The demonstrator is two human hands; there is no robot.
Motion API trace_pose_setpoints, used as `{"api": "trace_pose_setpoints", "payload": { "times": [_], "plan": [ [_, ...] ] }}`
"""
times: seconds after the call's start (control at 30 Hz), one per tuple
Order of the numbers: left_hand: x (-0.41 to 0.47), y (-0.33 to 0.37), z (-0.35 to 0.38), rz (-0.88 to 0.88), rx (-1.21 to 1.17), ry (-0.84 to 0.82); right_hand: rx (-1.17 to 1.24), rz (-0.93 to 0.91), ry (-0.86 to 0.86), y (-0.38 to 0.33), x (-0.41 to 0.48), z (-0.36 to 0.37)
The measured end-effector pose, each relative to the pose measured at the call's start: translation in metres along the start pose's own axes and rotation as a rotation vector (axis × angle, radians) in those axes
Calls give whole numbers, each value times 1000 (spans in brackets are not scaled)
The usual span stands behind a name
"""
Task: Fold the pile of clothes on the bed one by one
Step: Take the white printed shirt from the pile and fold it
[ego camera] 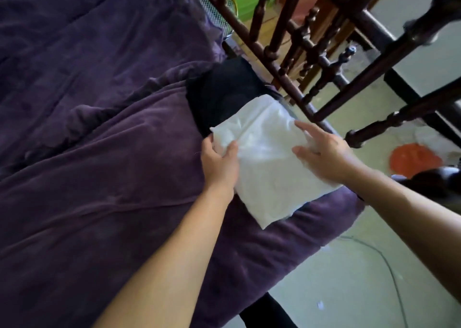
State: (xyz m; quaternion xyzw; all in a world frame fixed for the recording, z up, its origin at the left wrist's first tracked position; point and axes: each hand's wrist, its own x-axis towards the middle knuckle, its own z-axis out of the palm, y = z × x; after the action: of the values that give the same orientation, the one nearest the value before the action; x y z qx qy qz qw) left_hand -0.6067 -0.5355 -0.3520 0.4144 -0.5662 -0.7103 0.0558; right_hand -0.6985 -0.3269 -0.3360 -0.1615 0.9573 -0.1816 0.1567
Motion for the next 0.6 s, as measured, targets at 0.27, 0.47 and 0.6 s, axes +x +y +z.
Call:
{"api": "trace_pose_setpoints", "payload": {
  "times": [0.27,0.47,0.6],
  "plan": [
    [-4,-73,35,403,1039,-2,-300,-16,56,72,-4,23],
    [9,-119,37,487,1420,-370,-363,-125,-112,78,-25,88],
    [23,-142,46,470,1473,-416,-370,-97,-94,103,-19,118]
  ]
}}
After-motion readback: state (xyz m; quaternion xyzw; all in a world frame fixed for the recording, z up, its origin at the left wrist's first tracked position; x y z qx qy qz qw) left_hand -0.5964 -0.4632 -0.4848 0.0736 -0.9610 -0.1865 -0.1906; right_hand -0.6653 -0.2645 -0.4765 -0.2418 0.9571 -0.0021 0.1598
